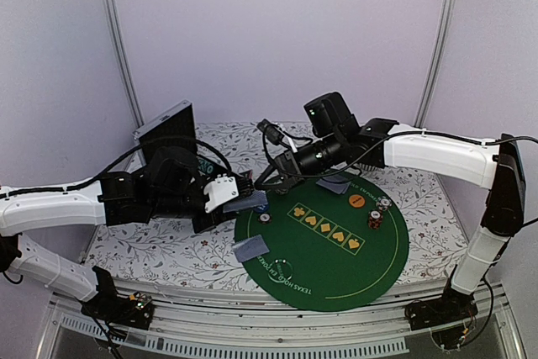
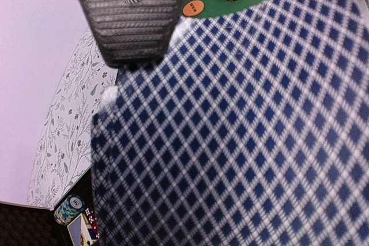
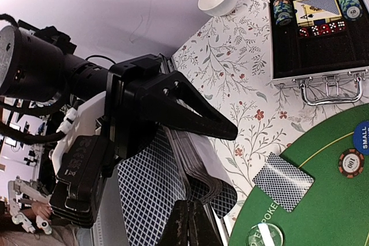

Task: Distribute texas hold em gaming equipment
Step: Pick up the poker card from the face-down deck piles, then distribute the poker card in the small blind area.

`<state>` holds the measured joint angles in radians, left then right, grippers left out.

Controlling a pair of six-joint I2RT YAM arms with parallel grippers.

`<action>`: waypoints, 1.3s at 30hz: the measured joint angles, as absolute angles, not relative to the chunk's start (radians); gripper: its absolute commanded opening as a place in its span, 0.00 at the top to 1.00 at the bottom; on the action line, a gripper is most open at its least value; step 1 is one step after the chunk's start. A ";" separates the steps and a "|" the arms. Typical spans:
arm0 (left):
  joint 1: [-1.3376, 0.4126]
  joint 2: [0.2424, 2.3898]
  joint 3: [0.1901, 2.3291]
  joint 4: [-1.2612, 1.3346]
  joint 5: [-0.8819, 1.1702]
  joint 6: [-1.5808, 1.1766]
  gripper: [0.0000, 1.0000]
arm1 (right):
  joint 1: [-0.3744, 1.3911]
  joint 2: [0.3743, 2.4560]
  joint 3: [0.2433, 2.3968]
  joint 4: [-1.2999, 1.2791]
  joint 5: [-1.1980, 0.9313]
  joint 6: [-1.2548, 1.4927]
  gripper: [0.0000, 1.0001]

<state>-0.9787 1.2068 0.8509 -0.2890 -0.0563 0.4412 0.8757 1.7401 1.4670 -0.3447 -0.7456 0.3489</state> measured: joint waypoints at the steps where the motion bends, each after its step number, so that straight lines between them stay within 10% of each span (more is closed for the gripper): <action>1: -0.979 1.207 0.851 -0.289 -0.056 0.441 0.58 | 0.876 1.740 1.467 -0.346 -0.745 0.352 0.97; 39: -0.979 1.200 0.851 -0.289 -0.052 0.441 0.58 | 0.617 1.449 1.249 -0.317 -0.500 0.265 0.98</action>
